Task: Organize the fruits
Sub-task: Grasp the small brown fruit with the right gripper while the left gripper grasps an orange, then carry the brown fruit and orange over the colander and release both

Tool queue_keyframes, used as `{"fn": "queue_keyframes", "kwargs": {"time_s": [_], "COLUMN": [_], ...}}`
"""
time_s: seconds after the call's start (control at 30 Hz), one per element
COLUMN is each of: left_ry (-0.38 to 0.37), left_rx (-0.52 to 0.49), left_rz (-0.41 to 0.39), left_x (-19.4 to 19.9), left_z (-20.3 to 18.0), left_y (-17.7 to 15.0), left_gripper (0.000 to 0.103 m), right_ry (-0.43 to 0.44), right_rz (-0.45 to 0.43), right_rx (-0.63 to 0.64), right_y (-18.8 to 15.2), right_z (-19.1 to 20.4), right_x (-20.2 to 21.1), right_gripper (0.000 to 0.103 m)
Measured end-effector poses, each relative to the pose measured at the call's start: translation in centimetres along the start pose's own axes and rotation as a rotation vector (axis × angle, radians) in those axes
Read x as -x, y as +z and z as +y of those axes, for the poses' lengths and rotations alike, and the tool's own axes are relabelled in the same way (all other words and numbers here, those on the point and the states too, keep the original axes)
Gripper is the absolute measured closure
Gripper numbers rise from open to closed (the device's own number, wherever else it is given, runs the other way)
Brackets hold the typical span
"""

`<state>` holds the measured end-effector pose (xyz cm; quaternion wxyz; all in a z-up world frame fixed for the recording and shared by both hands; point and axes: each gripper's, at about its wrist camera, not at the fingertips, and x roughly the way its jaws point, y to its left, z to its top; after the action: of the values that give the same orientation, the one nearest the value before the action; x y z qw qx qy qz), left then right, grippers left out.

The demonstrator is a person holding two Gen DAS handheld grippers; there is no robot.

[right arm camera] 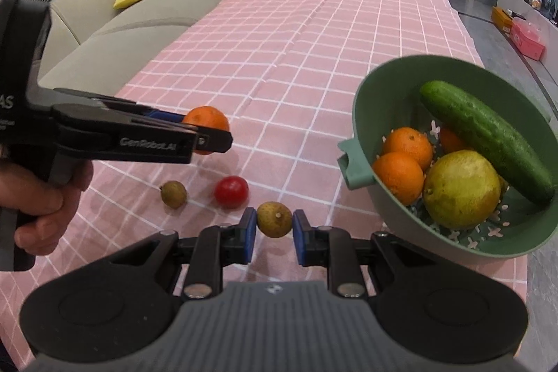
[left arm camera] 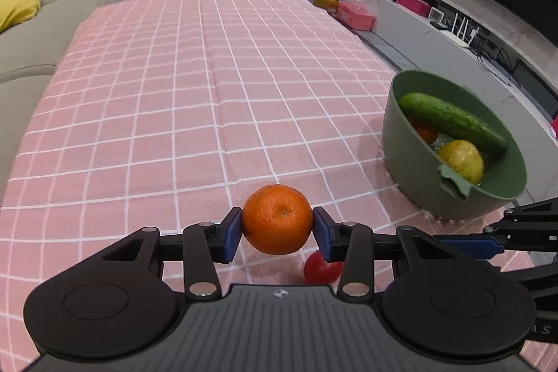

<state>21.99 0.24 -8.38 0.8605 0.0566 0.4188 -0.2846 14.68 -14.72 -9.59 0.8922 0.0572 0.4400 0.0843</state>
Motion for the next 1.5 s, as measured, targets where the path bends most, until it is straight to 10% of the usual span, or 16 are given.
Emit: {"fn": "queue_keyframes", "kwargs": {"time_s": [0.7,1.5], "left_ry": [0.052,-0.069], "left_rx": [0.021,-0.177], "left_rz": [-0.057,-0.045], "left_x": [8.2,2.3], "left_z": [-6.7,-15.0], "left_y": [-0.4,2.8], "left_gripper": [0.054,0.054], "right_ry": [0.028,-0.065], "right_rz": [-0.181,-0.173], "right_rx": [-0.061,-0.252], "right_y": [2.3,2.4], "right_z": [-2.4,-13.1], "right_x": [7.8,11.8], "right_gripper": [0.085,0.085]}}
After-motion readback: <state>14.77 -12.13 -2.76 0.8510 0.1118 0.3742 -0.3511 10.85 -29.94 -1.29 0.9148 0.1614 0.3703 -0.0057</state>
